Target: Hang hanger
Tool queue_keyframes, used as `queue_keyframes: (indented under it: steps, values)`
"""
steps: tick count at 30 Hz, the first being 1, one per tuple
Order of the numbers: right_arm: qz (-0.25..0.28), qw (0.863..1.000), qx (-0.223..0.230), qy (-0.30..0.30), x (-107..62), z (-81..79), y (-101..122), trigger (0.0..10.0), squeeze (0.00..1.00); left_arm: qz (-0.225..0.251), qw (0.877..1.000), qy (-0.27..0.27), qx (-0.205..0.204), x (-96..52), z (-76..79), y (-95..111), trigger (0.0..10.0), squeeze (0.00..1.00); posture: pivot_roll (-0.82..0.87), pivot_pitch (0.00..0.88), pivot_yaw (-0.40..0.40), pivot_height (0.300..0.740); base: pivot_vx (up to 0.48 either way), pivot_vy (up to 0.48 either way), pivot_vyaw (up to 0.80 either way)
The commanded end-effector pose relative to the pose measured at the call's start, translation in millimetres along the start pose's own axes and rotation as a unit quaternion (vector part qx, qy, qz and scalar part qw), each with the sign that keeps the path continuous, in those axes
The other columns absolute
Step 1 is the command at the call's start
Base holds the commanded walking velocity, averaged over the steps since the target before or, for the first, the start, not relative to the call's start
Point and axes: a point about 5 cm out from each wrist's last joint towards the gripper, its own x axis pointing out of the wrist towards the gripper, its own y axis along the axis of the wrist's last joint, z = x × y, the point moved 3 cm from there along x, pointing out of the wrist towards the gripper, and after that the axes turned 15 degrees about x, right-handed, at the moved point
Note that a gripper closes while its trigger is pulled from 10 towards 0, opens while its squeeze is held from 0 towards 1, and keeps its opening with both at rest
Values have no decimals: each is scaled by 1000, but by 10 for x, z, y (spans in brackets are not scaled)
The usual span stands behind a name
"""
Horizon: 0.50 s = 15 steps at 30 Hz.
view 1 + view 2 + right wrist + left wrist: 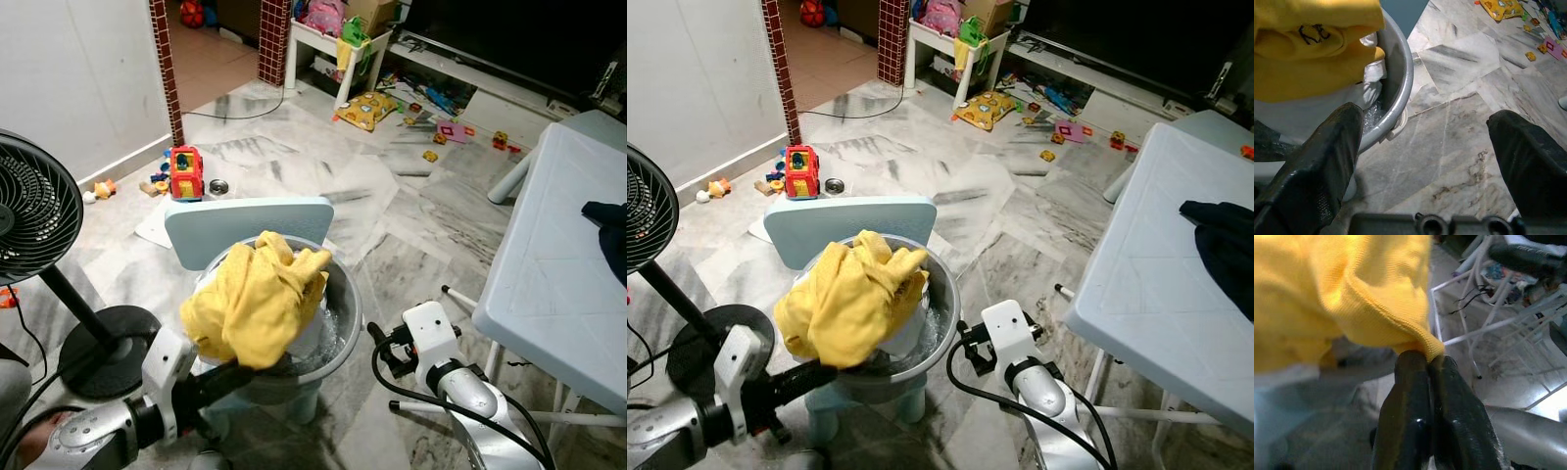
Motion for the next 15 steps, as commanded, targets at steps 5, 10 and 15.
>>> queue_keyframes:
  steps: [5, 10, 15]
  values:
    - [-10, 1000, -3, -7, -14, 72, -53, 10000, 0, -41, 999, 10, -31, -42, -112, -262, 10000, 1000, 172, 99, -174, 740, 0, 0, 0]
    - [-9, 1000, -1, -5, 6, 56, -45, 10000, 0, -18, 995, 94, -11, -146, -605, -494, 10000, 1000, 178, 99, -176, 740, 0, 0, 0]
    - [-10, 1000, -1, -3, 9, 55, -52, 10000, 0, 26, 990, 140, 20, -78, -835, -256, 10000, 1000, 182, 98, -179, 740, 0, 0, 0]
